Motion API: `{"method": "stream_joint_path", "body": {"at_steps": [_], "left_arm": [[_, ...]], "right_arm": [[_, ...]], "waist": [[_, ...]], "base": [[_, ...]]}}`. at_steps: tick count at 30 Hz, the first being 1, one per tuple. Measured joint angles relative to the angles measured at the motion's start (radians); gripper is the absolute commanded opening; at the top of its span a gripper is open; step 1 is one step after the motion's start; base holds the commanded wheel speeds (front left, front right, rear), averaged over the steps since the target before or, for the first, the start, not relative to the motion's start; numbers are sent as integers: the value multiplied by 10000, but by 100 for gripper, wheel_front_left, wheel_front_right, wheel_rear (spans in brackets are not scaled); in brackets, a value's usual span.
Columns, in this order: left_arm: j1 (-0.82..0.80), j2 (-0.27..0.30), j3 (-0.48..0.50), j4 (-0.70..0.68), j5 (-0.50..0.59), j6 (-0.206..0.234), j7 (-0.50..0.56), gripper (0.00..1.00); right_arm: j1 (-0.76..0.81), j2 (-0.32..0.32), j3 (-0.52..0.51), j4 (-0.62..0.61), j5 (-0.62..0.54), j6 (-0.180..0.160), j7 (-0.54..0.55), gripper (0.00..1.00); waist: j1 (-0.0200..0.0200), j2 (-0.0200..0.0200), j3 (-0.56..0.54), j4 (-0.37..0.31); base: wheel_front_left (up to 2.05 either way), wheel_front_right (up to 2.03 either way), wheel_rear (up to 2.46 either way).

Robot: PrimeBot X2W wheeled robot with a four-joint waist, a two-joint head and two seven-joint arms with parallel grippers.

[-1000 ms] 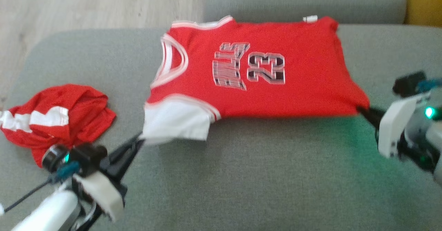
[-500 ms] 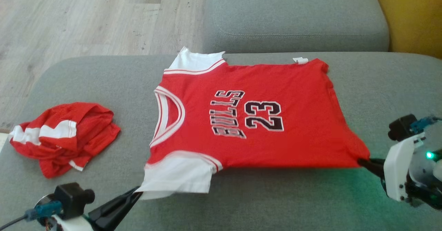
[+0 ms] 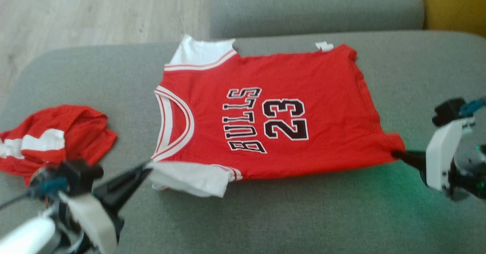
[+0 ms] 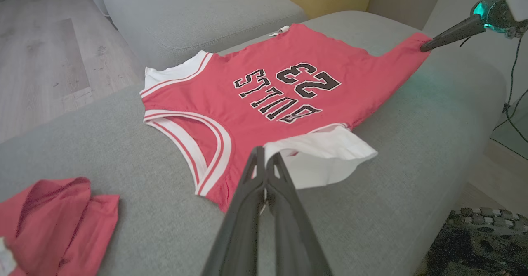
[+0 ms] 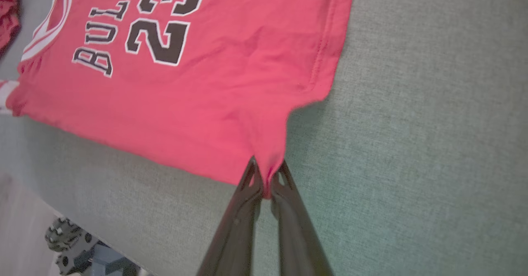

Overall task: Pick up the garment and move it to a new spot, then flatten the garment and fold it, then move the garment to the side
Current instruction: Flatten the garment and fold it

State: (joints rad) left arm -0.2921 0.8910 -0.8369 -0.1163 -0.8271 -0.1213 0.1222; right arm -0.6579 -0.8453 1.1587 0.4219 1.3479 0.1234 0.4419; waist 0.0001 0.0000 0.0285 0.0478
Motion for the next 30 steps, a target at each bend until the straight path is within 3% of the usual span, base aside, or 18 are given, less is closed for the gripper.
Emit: {"method": "stream_joint_path", "body": {"at_steps": [5,13,30], "left_arm": [[-1423,-451,-242,780,263,-36,150,0],[-3263,-1095,-1396,2134,268,-111,-77,0],[-5851,-1156,-3313,4117,-213,-111,-1060,0]], "right_arm": [[-749,261,-105,462,-163,0,374,0],[-1752,823,-274,1231,-560,0,474,0],[-2415,1476,-334,1797,-441,0,516,0]], "waist": [[1,0,658,-102],[3,0,1580,-162],[-1,0,2074,-213]], "base": [[0,0,0],[0,0,0],[0,0,0]]}}
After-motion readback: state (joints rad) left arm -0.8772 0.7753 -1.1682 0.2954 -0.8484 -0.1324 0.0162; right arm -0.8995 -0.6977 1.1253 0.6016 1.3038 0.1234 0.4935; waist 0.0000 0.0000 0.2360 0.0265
